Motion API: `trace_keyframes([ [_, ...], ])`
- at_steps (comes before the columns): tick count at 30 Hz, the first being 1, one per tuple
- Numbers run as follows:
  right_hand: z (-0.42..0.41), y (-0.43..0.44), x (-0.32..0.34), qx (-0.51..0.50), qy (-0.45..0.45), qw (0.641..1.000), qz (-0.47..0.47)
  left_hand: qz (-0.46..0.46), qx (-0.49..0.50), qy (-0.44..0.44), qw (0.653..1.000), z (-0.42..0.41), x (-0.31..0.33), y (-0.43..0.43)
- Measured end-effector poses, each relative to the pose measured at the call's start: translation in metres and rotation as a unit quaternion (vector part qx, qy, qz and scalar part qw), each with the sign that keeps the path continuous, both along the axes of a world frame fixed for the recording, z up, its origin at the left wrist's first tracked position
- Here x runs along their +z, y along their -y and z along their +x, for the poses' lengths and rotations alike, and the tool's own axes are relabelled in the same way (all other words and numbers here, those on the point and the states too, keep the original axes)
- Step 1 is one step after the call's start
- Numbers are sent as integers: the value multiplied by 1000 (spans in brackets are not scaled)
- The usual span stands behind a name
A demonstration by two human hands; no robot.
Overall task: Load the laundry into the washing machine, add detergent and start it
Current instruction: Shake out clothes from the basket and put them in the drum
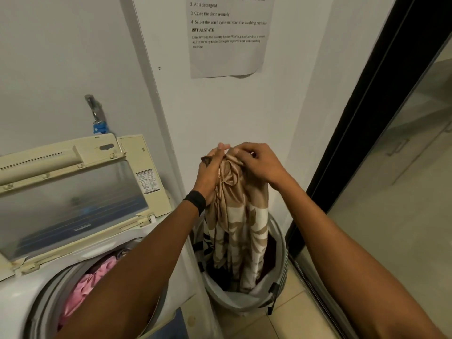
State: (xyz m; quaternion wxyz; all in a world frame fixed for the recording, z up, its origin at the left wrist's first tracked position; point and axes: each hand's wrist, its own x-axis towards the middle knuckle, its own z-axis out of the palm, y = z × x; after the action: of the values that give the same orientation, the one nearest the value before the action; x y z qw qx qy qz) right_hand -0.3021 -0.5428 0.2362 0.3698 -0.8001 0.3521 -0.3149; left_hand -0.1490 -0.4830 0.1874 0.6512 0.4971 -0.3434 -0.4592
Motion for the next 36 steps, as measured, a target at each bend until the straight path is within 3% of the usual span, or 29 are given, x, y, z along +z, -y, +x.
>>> trace_keyframes([
  [2,3,-1,-14,-26,3,1000,5,34,7,-6,999,-1,-4,0],
  [5,0,-15,-43,-78,31,992,100,62,103,-27,992,10,-13,5],
  [9,-26,-23,-83,-40,-156,976,148,82,146,-31,985,18,-10,11],
  [11,-37,-20,-88,-49,-198,965,166,90,151,-30,984,20,-13,11],
  [12,-40,-18,-86,-75,-178,968,158,94,149,-19,984,20,-15,11],
  [14,-39,-12,-75,-155,-43,978,136,80,135,28,987,16,-17,8],
  [16,-29,-11,-50,-164,77,979,95,54,113,77,989,9,-17,7],
  [21,-1,-18,-15,-35,34,998,49,-7,-40,29,999,-9,-1,4],
  [25,-6,-25,-31,6,45,985,169,10,36,54,998,-6,-2,4],
  [27,-10,-30,-44,24,0,978,207,16,67,65,996,-5,-2,3],
  [31,-29,-29,-68,111,-232,940,227,17,86,79,993,-2,0,1],
  [33,-43,-21,-69,99,-271,933,214,6,107,72,992,4,-1,0],
  [36,-53,-3,-44,50,-257,960,101,-1,139,108,984,16,-5,-2],
])
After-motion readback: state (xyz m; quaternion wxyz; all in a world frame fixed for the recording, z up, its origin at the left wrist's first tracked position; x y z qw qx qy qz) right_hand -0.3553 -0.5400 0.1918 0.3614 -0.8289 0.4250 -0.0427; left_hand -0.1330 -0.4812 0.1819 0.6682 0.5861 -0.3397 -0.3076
